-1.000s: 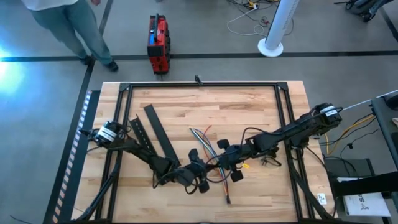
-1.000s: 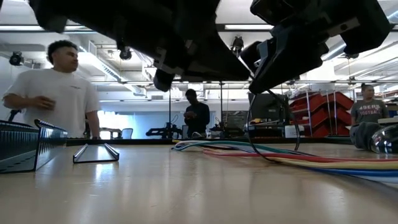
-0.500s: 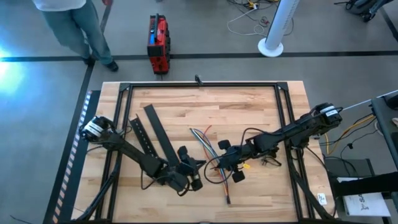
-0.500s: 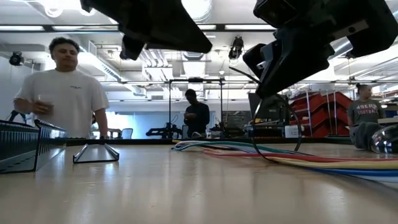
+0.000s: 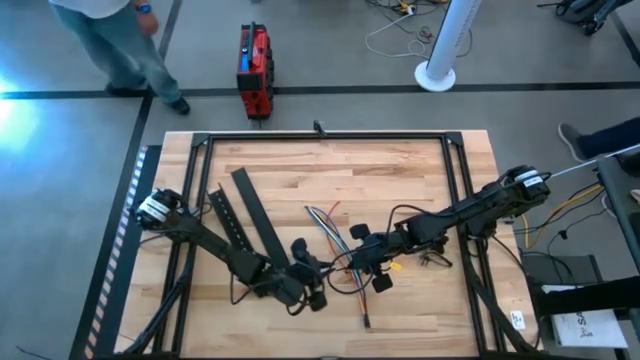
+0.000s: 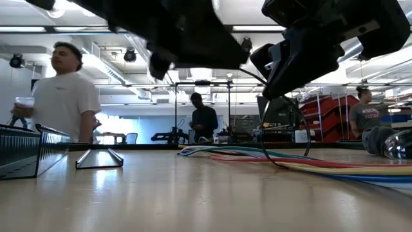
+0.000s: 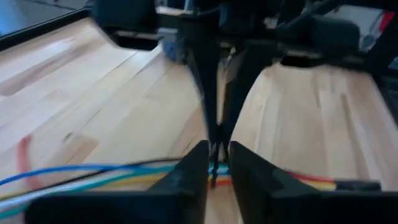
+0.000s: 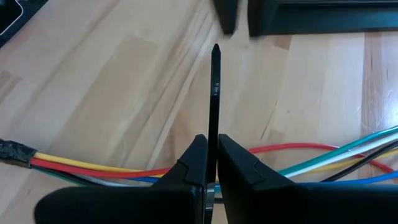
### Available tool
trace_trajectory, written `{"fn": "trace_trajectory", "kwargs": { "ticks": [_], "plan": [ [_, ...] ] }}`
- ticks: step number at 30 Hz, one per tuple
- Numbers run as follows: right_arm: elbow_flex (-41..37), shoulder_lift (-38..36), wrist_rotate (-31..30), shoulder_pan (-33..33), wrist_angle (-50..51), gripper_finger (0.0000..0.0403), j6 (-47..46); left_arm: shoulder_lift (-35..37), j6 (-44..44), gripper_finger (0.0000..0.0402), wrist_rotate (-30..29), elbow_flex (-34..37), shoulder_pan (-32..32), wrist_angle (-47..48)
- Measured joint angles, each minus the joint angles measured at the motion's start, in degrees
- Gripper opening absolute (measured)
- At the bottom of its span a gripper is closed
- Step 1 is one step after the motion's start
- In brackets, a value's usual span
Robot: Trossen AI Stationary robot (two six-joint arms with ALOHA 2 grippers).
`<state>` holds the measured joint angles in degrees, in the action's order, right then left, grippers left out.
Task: Ziptie cables
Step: Wrap the cable wires with the black zip tie
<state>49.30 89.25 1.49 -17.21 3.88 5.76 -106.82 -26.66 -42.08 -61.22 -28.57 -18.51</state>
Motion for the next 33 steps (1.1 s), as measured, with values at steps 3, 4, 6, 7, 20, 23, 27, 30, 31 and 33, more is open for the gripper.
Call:
{"fn": "trace_trajectory", "kwargs": {
  "ticks": [3, 4, 6, 7, 20, 23, 27, 30, 31, 33],
  "plan": [
    [0.0, 0.0, 0.0, 0.0, -0.2, 0.0009, -0.2, -2.9, 2.8, 0.0103, 1.1, -1.1, 1.3, -4.2],
    [0.0, 0.0, 0.0, 0.0, -0.2, 0.0009, -0.3, -3.8, 3.3, 0.0117, 1.1, -1.7, 1.7, -4.7],
    [0.0, 0.0, 0.0, 0.0, -0.3, 0.0009, -0.6, -5.3, 3.6, 0.0143, 1.2, -3.0, 2.3, -5.0],
    [0.0, 0.0, 0.0, 0.0, -0.2, 0.0009, -0.7, -5.9, 3.6, 0.0153, 1.2, -3.6, 2.6, -4.8],
    [0.0, 0.0, 0.0, 0.0, 0.1, 0.0009, -0.7, -6.6, 3.0, 0.0152, 3.8, -5.2, 3.0, -0.7],
    [0.0, 0.0, 0.0, 0.0, 0.1, 0.0009, -0.8, -6.6, 2.8, 0.0124, 4.2, -5.2, 3.0, -0.5],
    [0.0, 0.0, 0.0, 0.0, 0.1, 0.0009, -0.8, -6.6, 3.5, 0.0087, 4.2, -5.2, 3.0, -1.0],
    [0.0, 0.0, -0.1, 0.0, 0.1, 0.0009, -0.8, -6.6, 3.5, 0.0065, 4.2, -5.2, 3.0, -1.0],
    [0.0, 0.0, -0.1, 0.0, 0.1, 0.0009, -0.8, -6.6, 3.5, 0.0059, 4.2, -5.2, 3.0, -1.0],
    [0.0, 0.0, -0.1, 0.0, 0.1, 0.0009, -0.8, -6.6, 3.5, 0.0048, 4.2, -5.1, 3.1, -0.9]
  ]
}}
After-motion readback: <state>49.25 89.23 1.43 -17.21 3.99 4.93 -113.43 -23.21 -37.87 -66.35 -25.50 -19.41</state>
